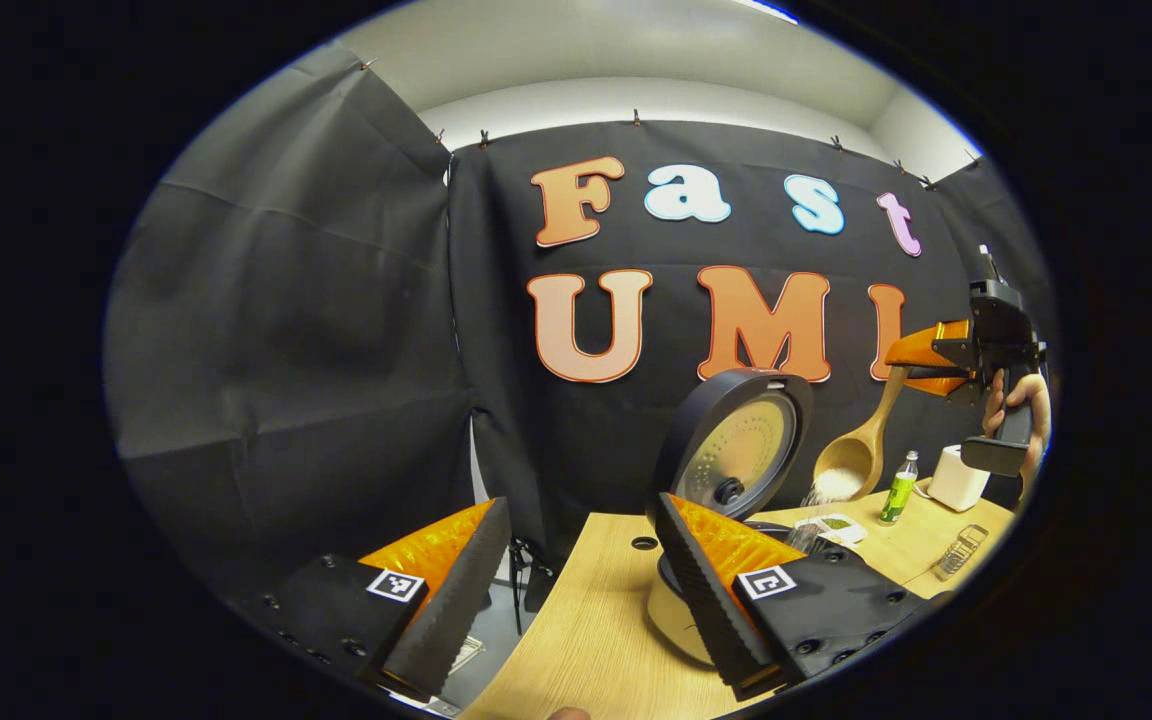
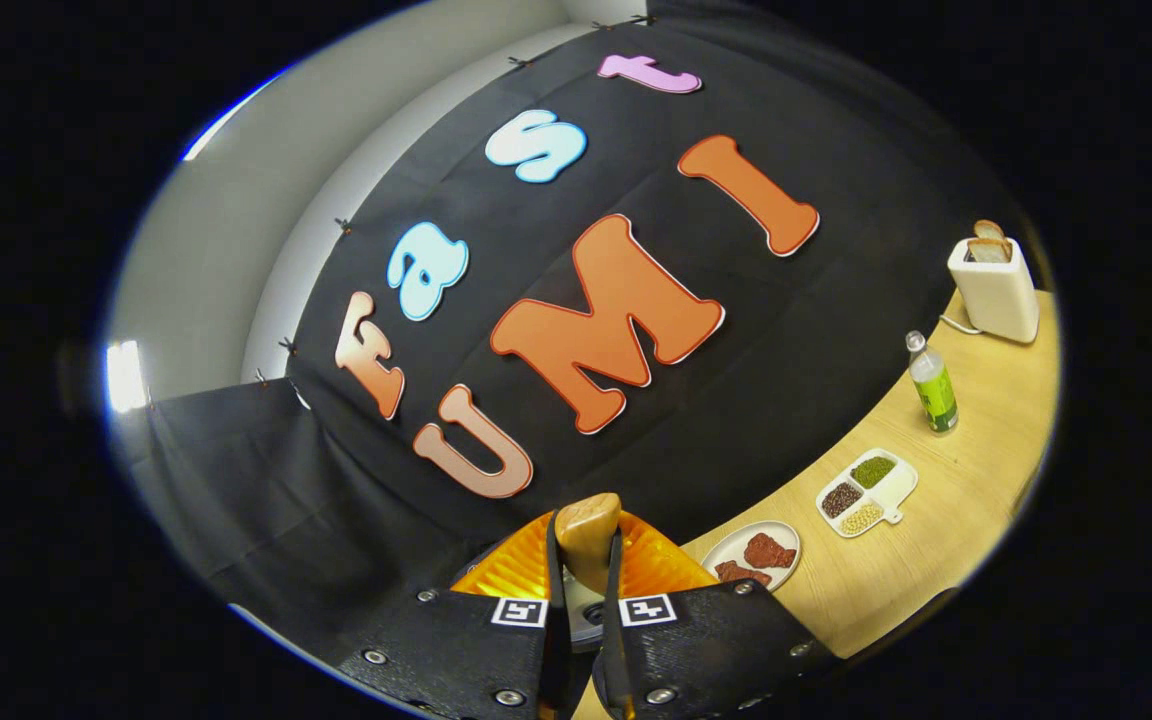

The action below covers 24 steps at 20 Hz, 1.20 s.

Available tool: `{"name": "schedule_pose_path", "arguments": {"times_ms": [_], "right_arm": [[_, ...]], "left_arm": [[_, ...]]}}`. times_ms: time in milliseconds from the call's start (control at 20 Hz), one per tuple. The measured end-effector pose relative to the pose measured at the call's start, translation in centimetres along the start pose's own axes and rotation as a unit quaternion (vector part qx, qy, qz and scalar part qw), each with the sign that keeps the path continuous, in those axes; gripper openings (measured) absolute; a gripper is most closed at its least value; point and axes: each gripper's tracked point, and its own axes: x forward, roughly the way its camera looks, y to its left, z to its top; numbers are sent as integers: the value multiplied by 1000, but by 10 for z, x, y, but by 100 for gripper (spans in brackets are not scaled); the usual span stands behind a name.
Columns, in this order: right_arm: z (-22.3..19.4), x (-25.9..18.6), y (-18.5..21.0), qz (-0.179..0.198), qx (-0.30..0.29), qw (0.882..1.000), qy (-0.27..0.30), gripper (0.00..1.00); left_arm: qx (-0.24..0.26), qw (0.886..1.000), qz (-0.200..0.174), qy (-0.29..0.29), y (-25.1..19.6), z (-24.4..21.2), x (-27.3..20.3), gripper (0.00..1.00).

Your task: Close the left gripper, press the button to open the rice cooker; take a wooden spoon from the chopstick holder with the right hand, scoop a spoonful of rice and pour it into the rice cooker, then put the wooden spoon back into the chopstick holder.

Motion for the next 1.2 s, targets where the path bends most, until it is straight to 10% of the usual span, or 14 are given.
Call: {"name": "schedule_pose_path", "arguments": {"times_ms": [650, 1200], "right_arm": [[-7, -13, 42, 43, -133, 990, -13, 11], [-47, -18, 72, 102, -281, 954, 4, 12]], "left_arm": [[2, 1000, 6, -3, 6, 1, -5, 100], [6, 1000, 16, -1, 10, -1, -10, 100]]}}
